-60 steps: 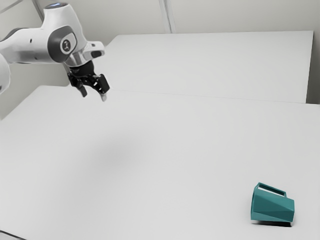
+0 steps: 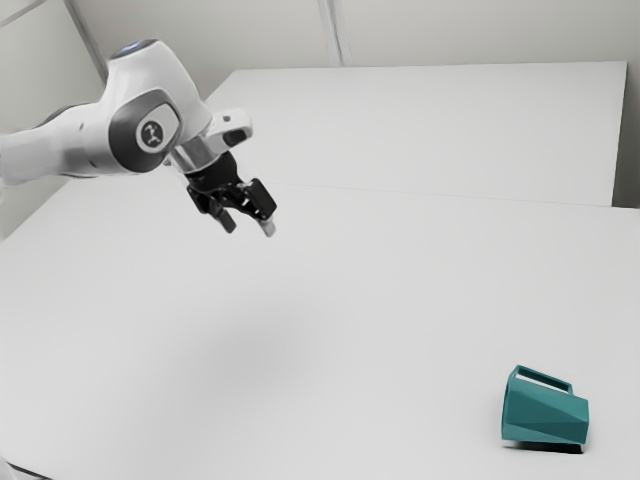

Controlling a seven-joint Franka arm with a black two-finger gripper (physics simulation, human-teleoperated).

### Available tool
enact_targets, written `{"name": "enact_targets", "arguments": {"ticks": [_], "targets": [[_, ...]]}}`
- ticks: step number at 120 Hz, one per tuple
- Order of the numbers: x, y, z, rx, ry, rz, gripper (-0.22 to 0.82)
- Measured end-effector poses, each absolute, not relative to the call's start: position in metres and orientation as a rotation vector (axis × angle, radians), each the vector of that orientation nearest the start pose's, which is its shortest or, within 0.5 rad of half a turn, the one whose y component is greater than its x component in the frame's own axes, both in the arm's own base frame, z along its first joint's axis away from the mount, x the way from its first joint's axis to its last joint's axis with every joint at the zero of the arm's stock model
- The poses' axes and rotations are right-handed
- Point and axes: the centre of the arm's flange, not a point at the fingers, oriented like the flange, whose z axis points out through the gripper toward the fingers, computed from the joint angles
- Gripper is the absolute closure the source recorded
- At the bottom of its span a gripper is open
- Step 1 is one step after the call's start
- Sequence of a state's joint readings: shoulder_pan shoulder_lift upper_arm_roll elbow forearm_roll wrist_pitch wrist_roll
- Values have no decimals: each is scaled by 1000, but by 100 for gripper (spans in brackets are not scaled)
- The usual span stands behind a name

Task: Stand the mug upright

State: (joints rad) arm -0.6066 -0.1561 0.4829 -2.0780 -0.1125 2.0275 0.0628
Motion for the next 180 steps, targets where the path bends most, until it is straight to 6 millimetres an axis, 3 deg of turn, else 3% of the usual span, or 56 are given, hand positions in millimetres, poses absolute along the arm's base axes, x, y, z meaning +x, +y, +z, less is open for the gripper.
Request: {"name": "enact_targets", "arguments": {"ticks": [22,38,51,79,115,139,153,166,180], "targets": [[498,-134,462,-3377,242,-167,0],[486,-170,447,-3411,213,-193,0],[478,-196,444,-3431,182,-218,0],[446,-251,413,-3524,30,-195,0],[426,-308,392,-3599,-177,-202,0],[417,-332,372,-3620,-331,-181,0],[416,-339,351,-3643,-517,-115,0],[420,-334,348,-3670,-622,-105,0],[414,-342,348,-3703,-612,-98,0]]}}
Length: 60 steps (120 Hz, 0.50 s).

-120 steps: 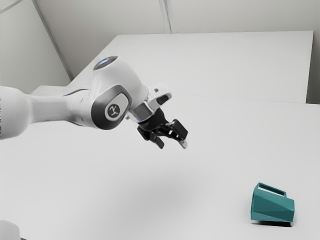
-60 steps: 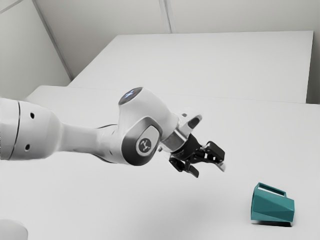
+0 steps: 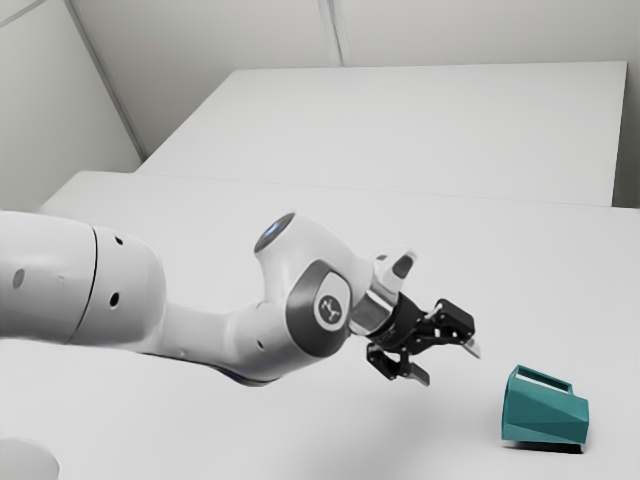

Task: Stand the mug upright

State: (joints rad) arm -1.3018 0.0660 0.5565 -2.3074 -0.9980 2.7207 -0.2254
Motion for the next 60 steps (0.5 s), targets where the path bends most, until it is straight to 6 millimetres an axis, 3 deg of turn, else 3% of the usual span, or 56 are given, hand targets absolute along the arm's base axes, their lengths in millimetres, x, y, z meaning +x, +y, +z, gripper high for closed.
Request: {"name": "enact_targets", "arguments": {"ticks": [22,60], "targets": [[394,-364,349,2473,341,49,0],[404,-399,346,2484,247,116,0]]}}
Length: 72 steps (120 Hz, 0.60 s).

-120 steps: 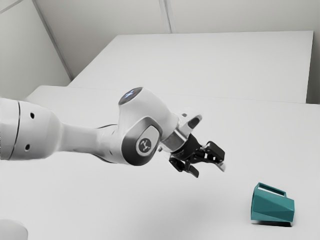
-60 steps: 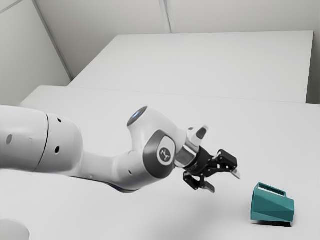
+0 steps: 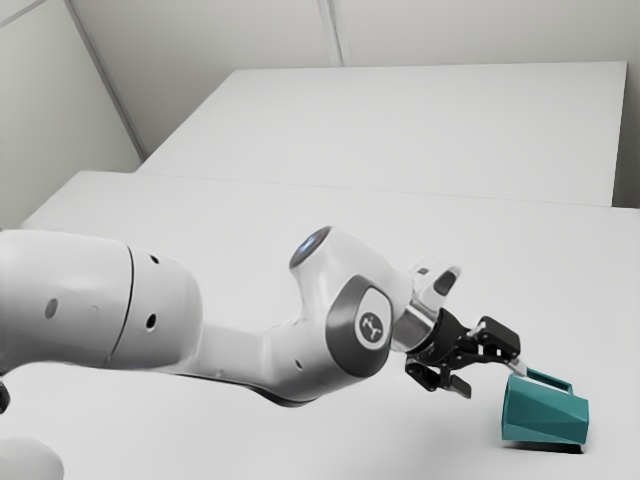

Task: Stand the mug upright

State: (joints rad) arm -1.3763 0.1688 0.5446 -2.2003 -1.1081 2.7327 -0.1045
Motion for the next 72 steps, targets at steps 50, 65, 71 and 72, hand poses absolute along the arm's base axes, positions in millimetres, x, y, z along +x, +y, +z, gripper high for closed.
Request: {"name": "enact_targets", "arguments": {"ticks": [50,65,71,72], "targets": [[428,-442,308,2536,167,156,0],[432,-452,301,2537,146,157,0],[432,-455,299,2538,138,158,1],[432,-456,299,2538,136,158,2]]}}
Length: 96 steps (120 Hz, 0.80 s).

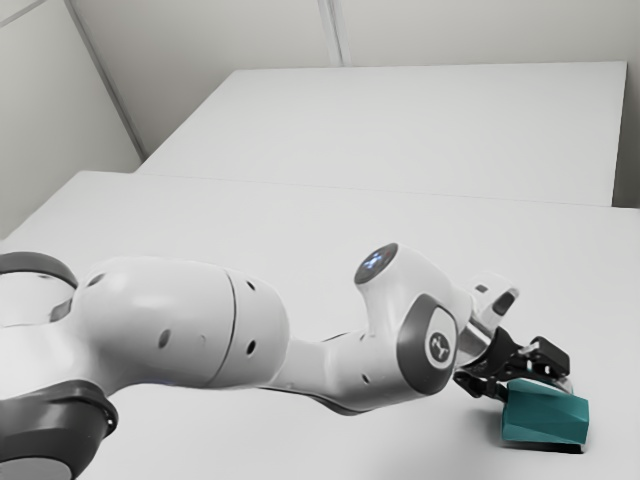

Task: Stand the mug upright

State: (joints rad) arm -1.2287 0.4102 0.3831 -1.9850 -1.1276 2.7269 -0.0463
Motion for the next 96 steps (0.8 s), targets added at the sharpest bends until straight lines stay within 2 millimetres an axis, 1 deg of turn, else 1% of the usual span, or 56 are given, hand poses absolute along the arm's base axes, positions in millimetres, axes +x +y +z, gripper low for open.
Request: {"name": "enact_targets", "arguments": {"ticks": [10,15,24,35,50,61,70,87,90,96], "targets": [[431,-458,299,2539,126,159,8],[430,-459,299,2538,120,158,14],[430,-461,299,2538,111,160,29],[431,-464,303,2535,94,169,40],[432,-468,309,2531,69,185,54],[432,-471,313,2530,56,193,61],[430,-472,313,2530,49,194,69],[428,-477,318,2526,37,198,67],[428,-478,320,2523,32,202,70],[428,-481,325,2519,17,212,71]]}}
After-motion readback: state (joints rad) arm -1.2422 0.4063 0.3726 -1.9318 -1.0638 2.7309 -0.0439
